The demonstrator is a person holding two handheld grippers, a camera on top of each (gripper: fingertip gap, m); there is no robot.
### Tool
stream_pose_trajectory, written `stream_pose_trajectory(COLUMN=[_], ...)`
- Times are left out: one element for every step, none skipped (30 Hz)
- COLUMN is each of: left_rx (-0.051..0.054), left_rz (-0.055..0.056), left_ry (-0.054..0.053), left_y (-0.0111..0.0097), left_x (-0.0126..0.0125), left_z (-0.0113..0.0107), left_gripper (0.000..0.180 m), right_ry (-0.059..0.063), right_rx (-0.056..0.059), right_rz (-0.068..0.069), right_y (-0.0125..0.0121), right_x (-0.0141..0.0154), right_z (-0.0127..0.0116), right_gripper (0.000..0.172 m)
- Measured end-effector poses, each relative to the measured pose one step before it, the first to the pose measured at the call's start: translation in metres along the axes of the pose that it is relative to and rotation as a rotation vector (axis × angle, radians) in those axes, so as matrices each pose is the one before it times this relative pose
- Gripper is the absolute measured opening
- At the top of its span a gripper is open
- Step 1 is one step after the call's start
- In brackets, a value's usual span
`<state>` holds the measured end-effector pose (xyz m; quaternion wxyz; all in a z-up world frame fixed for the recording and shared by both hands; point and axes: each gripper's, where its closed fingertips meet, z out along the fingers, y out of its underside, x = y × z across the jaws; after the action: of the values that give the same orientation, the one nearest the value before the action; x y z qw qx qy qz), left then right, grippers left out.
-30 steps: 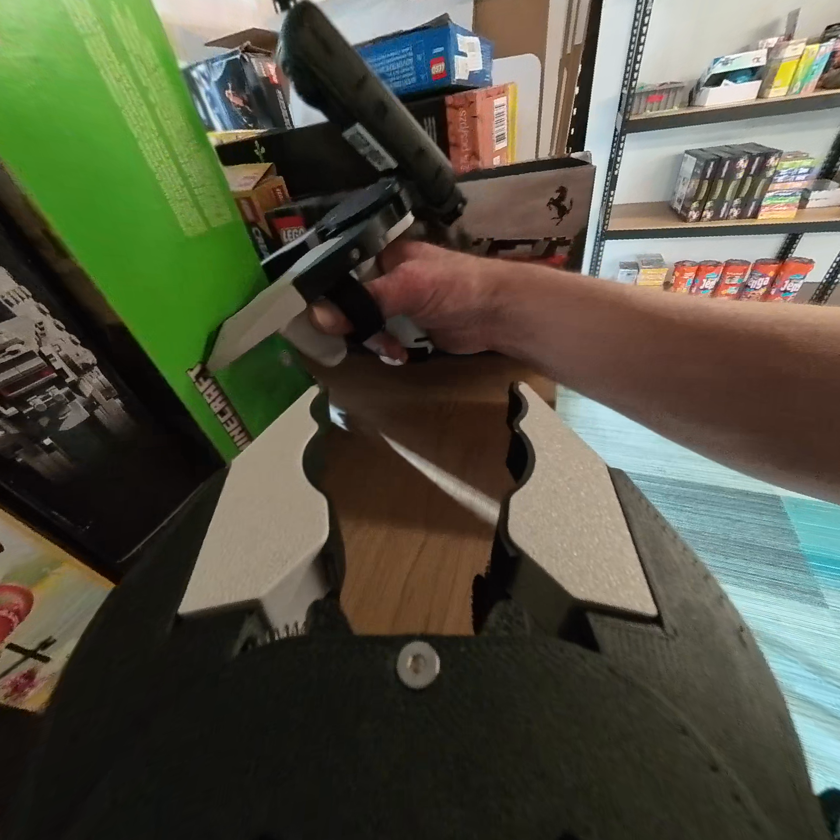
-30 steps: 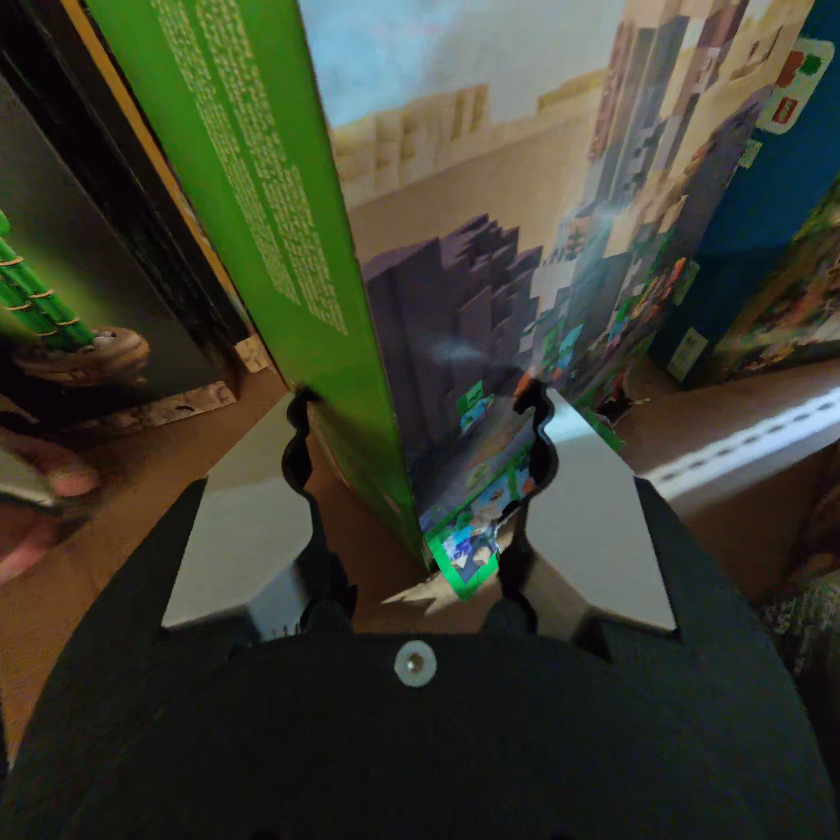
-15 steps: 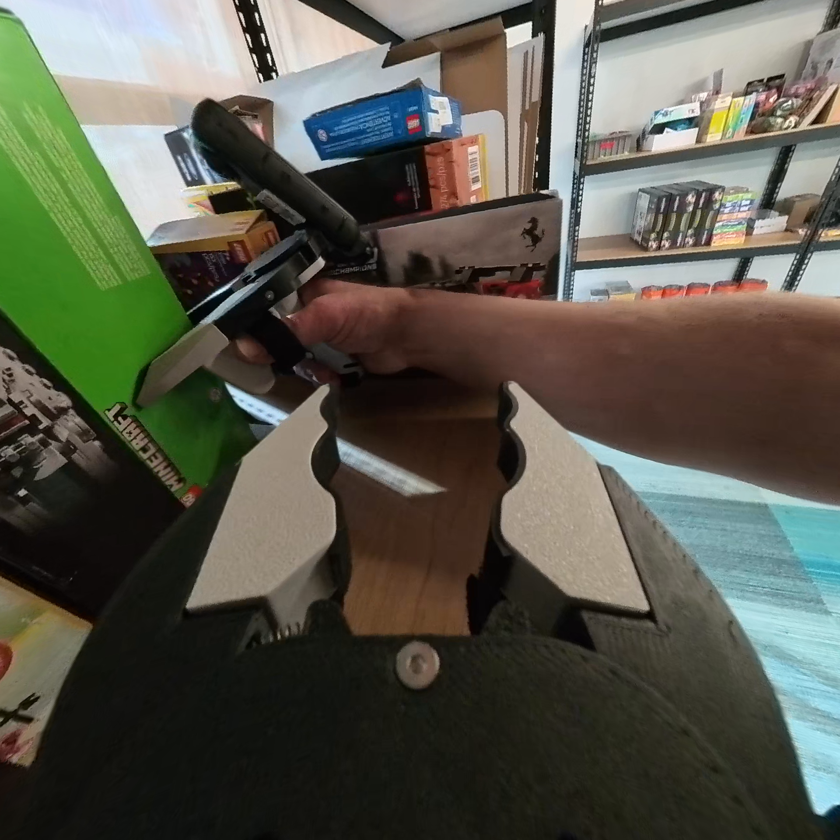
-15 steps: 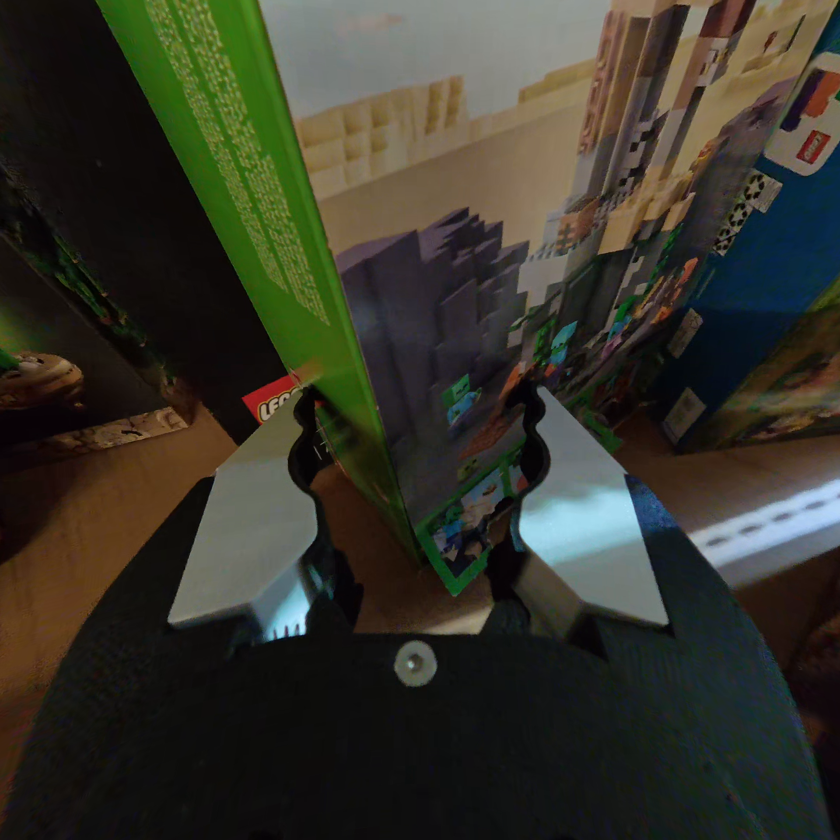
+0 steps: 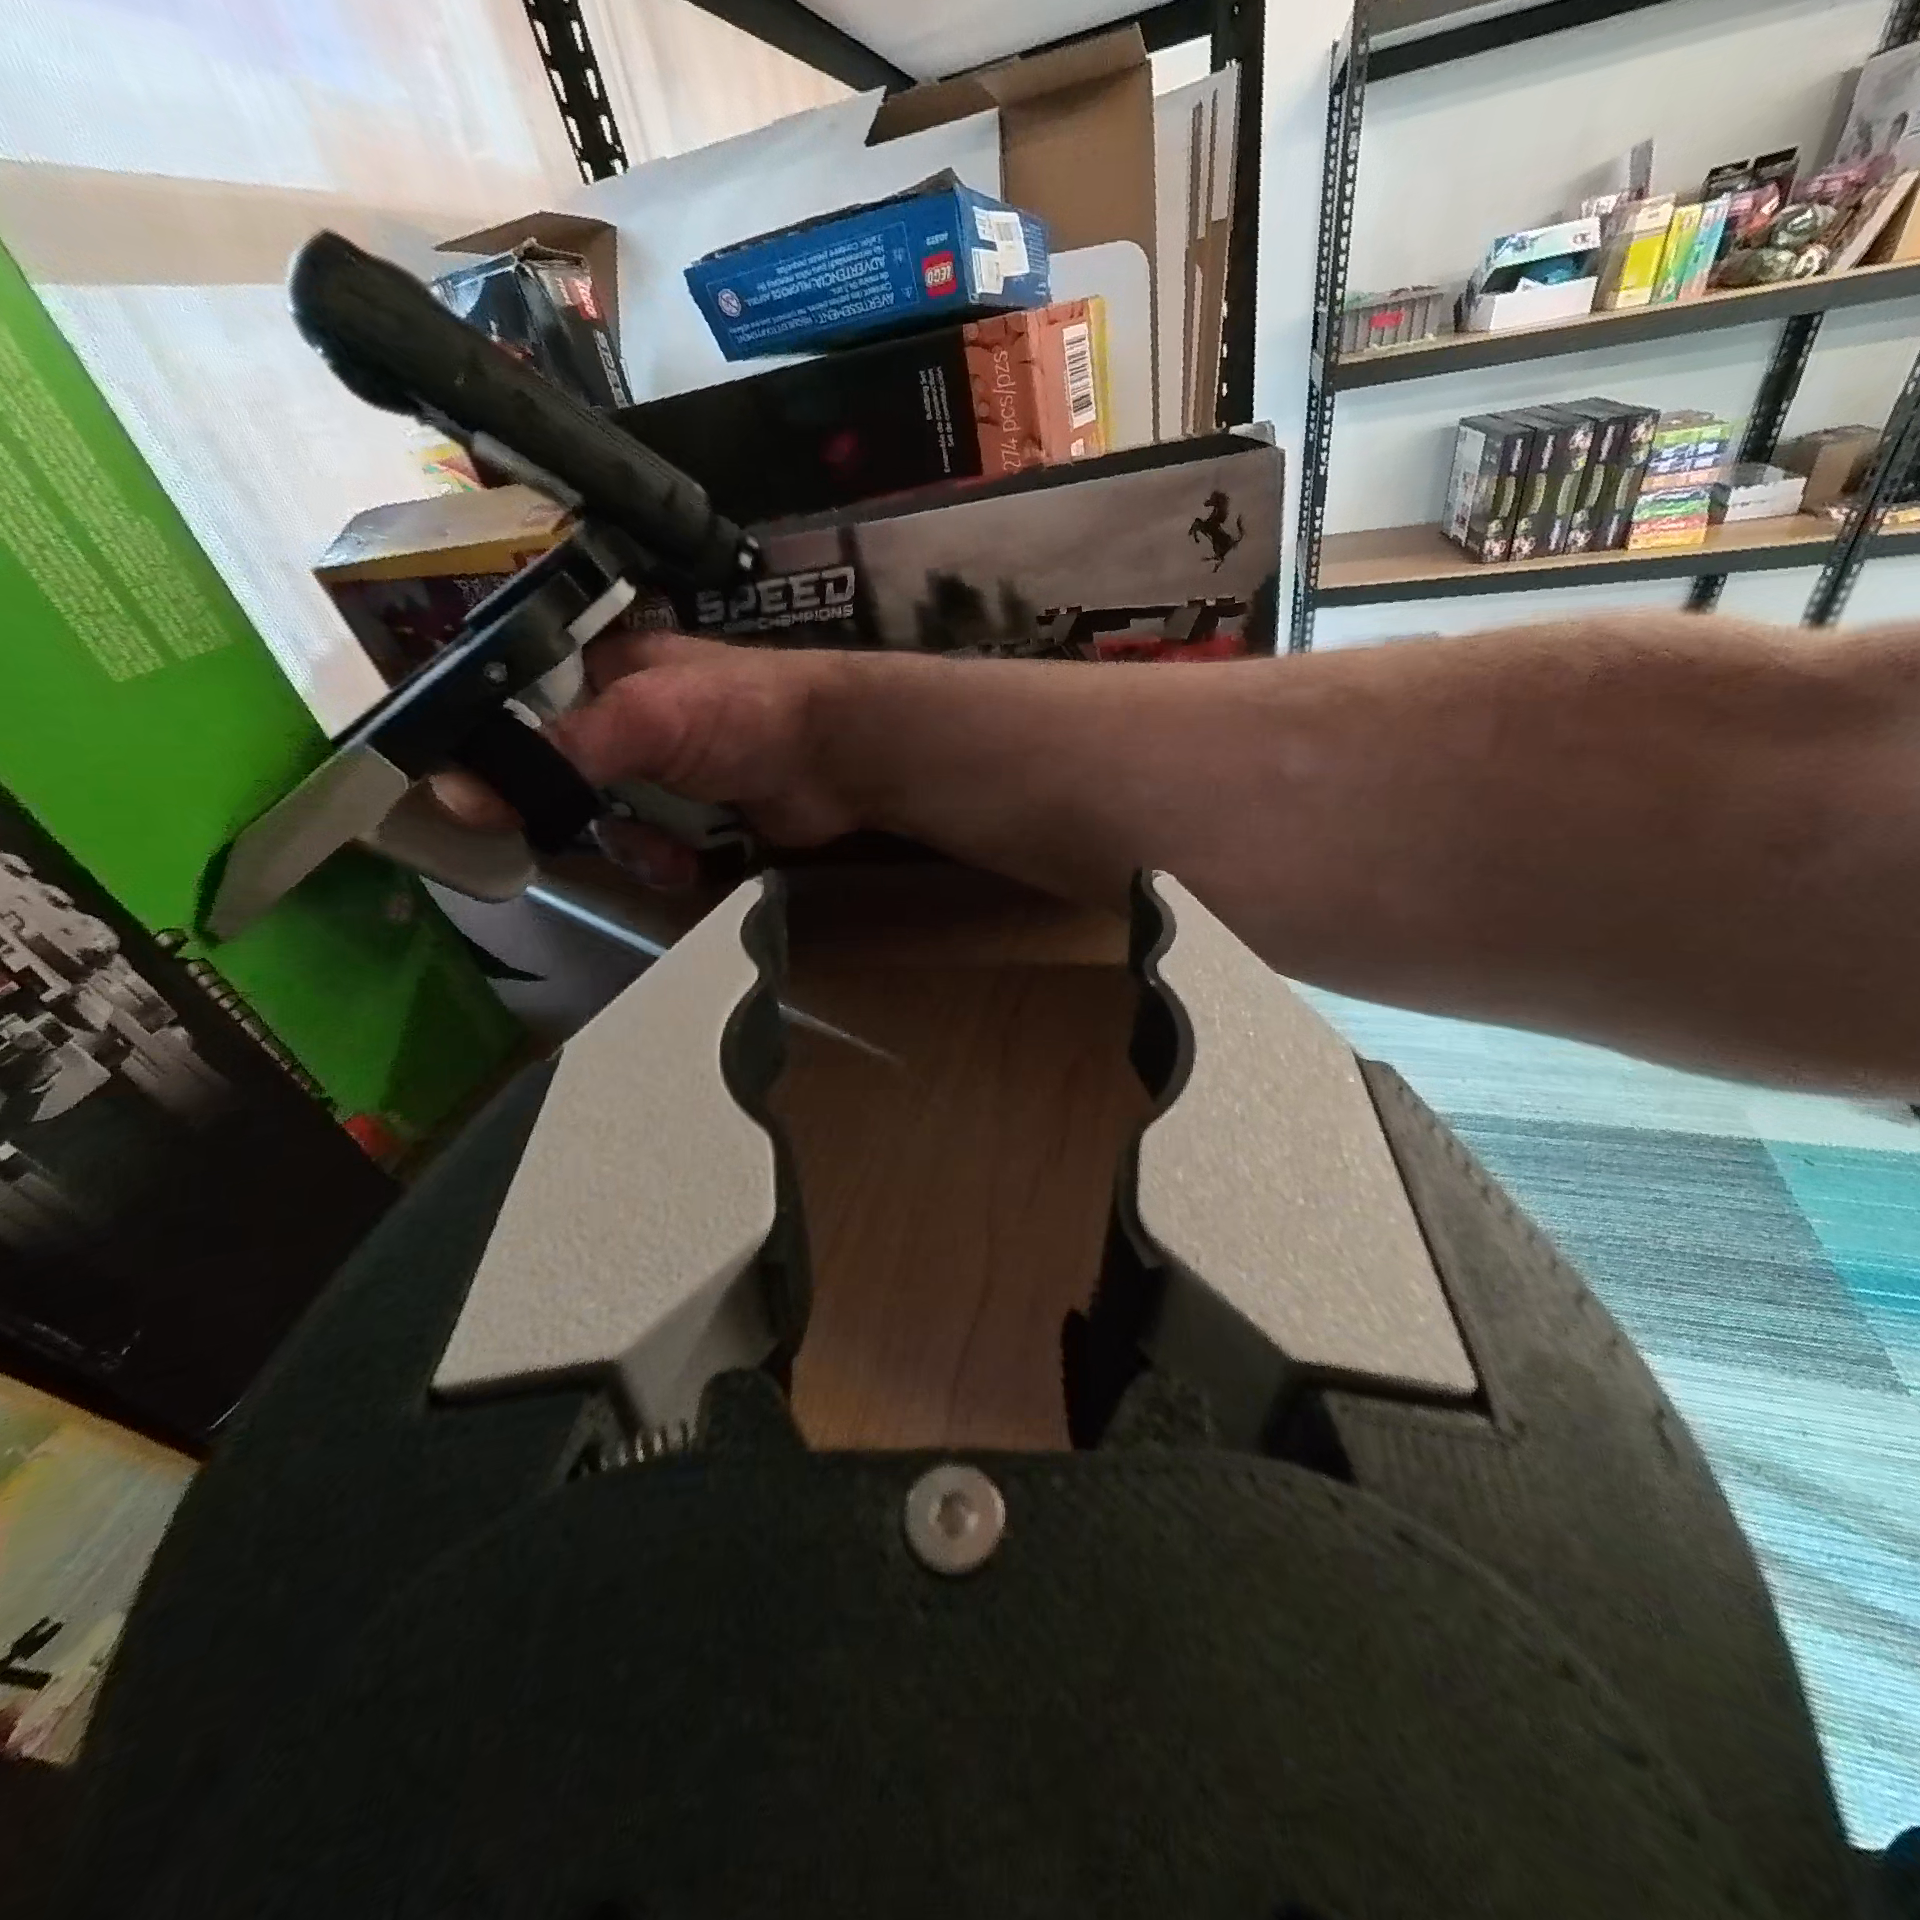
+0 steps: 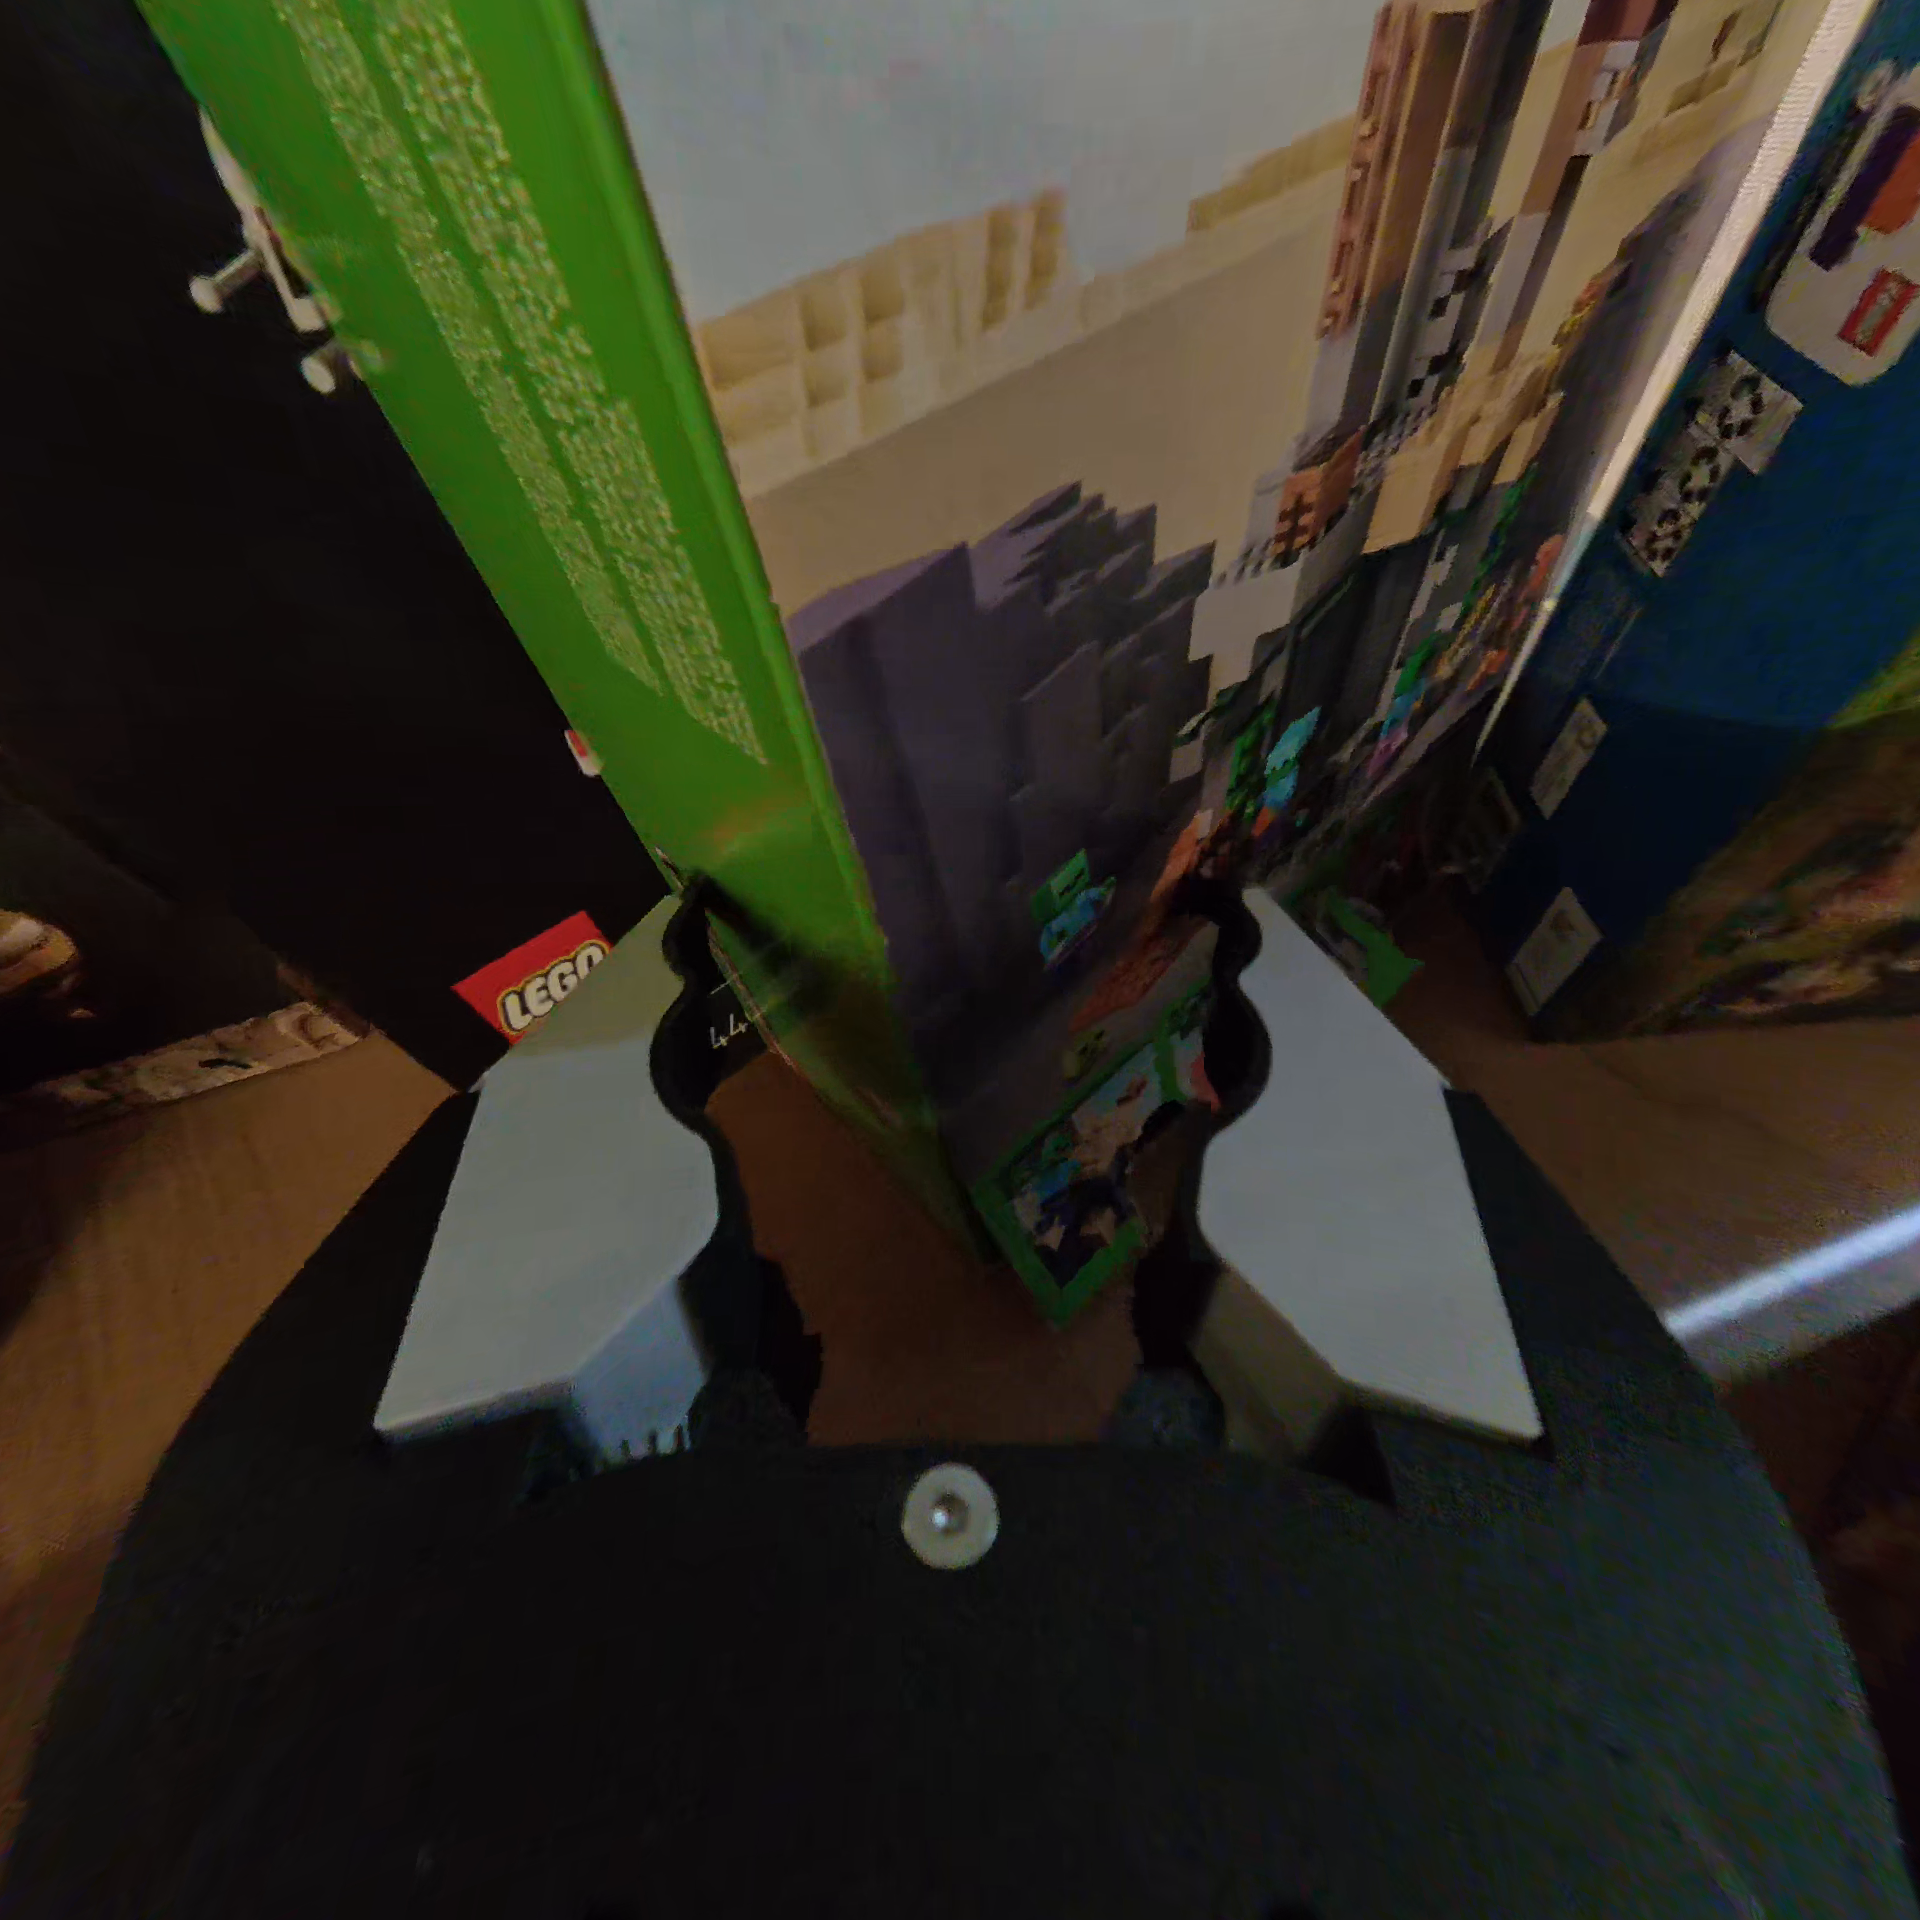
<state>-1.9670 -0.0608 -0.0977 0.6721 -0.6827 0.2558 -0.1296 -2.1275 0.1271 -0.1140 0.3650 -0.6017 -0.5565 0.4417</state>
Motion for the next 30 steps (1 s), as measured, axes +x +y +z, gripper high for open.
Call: stream_pose_trajectory(left_rx=[0.001,0.0052,0.006,0.0041,0.002,0.0005,-0.0001,0.0004,0.0007,-0.0005,-0.0023,-0.0021,-0.0025,-0.0038,-0.0026,0.0,0.0018,0.0036,0.0038,0.0027,0.0014,0.0005,-0.0012,-0.0019,-0.0004,-0.0002,-0.0027,-0.0047,-0.0068,-0.0072], left_rz=[0.0001,-0.0008,-0.0025,-0.0041,-0.0051,-0.0042,-0.0009,0.0031,0.0058,0.0083,0.0091,0.0095,0.0105,0.0104,0.009,0.0066,0.0038,0.0007,-0.0026,-0.0055,-0.0071,-0.0076,-0.0066,-0.005,-0.0005,0.0083,0.0137,0.0131,0.0113,0.0089], left_ry=[-0.0053,-0.0011,-0.0004,-0.0013,-0.002,-0.0019,-0.0011,-0.0022,-0.0019,-0.0003,-0.0019,-0.003,-0.0009,-0.0001,-0.0001,0.0,-0.0011,-0.0009,0.0008,0.0023,0.0016,0.0009,0.0024,0.0033,0.0017,0.002,0.0021,0.0028,0.0038,0.0055], left_y=[-0.00004,-0.00077,-0.00072,-0.00049,-0.00023,-0.00006,0.00004,-0.00015,-0.00014,0.00001,0.00022,0.00025,0.00017,0.00041,0.00032,-0.00005,-0.00028,-0.0004,-0.00048,-0.0003,-0.00012,0.00002,0.00023,0.00024,0.00009,-0.00003,0.00038,0.00053,0.00077,0.00088], left_x=[-0.0007,-0.00012,-0.00027,-0.00073,-0.00074,-0.00064,-0.00023,0.00011,0.00032,0.00095,0.00073,0.0007,0.00103,0.00119,0.00088,0.00072,0.00024,0.00003,-0.0002,-0.00039,-0.00052,-0.00069,-0.00054,-0.00017,0.00013,0.00102,0.00172,0.00172,0.00154,0.00157], left_z=[-0.00014,-0.00058,-0.00064,-0.00046,-0.00024,-0.00002,0.00002,-0.00006,-0.00006,0.00009,0.00023,0.00021,0.00036,0.00041,0.00024,-0.00001,-0.00019,-0.00045,-0.00049,-0.00034,-0.00017,-0.00007,0.00017,0.0001,0.0,-0.00004,0.00019,0.00045,0.00063,0.00084], left_gripper=[0.065,0.065,0.065,0.065,0.064,0.064,0.064,0.064,0.064,0.064,0.064,0.064,0.063,0.063,0.063,0.063,0.063,0.063,0.063,0.063,0.063,0.063,0.063,0.063,0.063,0.063,0.063,0.063,0.063,0.063], right_ry=[0.0102,0.0278,0.0303,0.0204,0.022,0.0267,0.0054,0.0298,0.0332,0.021,0.053,0.0376,0.0285,0.0535,0.0608,0.0376,0.0329,0.0436,0.0262,0.0187,0.0294,0.0224,0.0146,0.0207,0.0075,0.0066,0.0293,0.0216,0.0282,0.0243], right_rx=[-0.0003,0.0074,0.0117,0.0167,0.0148,0.0179,0.0359,0.0302,0.0165,0.0398,0.0341,0.0032,0.0088,0.0073,-0.0151,-0.0224,-0.0216,-0.0174,-0.027,-0.0497,-0.0528,-0.0298,-0.0217,-0.04,-0.0344,-0.0269,-0.0422,-0.0494,-0.0451,-0.0273], right_rz=[0.0246,0.0231,-0.0049,-0.0203,-0.0043,0.0113,-0.0023,-0.0067,-0.0032,-0.0231,-0.0231,-0.0095,-0.0002,0.0088,0.0197,0.0172,0.012,0.0061,-0.0006,0.0049,0.0067,0.0177,0.0316,0.0258,0.0315,0.0191,-0.0037,-0.0043,-0.0056,-0.0073], right_y=[-0.0008,-0.00208,-0.00266,-0.00437,-0.00602,-0.0084,-0.01275,-0.01384,-0.0146,-0.01997,-0.02107,-0.01875,-0.02002,-0.01959,-0.01563,-0.01348,-0.0125,-0.01177,-0.00876,-0.00409,-0.00227,-0.00358,-0.00362,-0.00034,-0.00032,-0.00057,0.00247,0.00461,0.00452,0.00344], right_x=[-0.00178,-0.00002,-0.00165,-0.0045,-0.00416,-0.00222,-0.00562,-0.0018,-0.00048,-0.00161,0.00566,0.00693,0.00744,0.01243,0.01459,0.01127,0.01021,0.01058,0.0069,0.00587,0.0079,0.00815,0.00776,0.00853,0.00591,0.00402,0.00672,0.00461,0.00562,0.0056], right_z=[-0.00331,-0.00495,-0.00651,-0.00756,-0.00807,-0.00872,-0.00971,-0.00996,-0.00964,-0.00907,-0.00685,-0.00291,0.00022,0.00312,0.00687,0.01038,0.01228,0.01323,0.01532,0.01764,0.01763,0.0162,0.01543,0.01414,0.01299,0.01115,0.01045,0.01024,0.00886,0.00709], right_gripper=[0.102,0.108,0.108,0.107,0.106,0.104,0.101,0.099,0.098,0.098,0.096,0.097,0.099,0.1,0.101,0.102,0.109,0.112,0.113,0.114,0.115,0.116,0.117,0.121,0.126,0.128,0.129,0.13,0.132,0.132])
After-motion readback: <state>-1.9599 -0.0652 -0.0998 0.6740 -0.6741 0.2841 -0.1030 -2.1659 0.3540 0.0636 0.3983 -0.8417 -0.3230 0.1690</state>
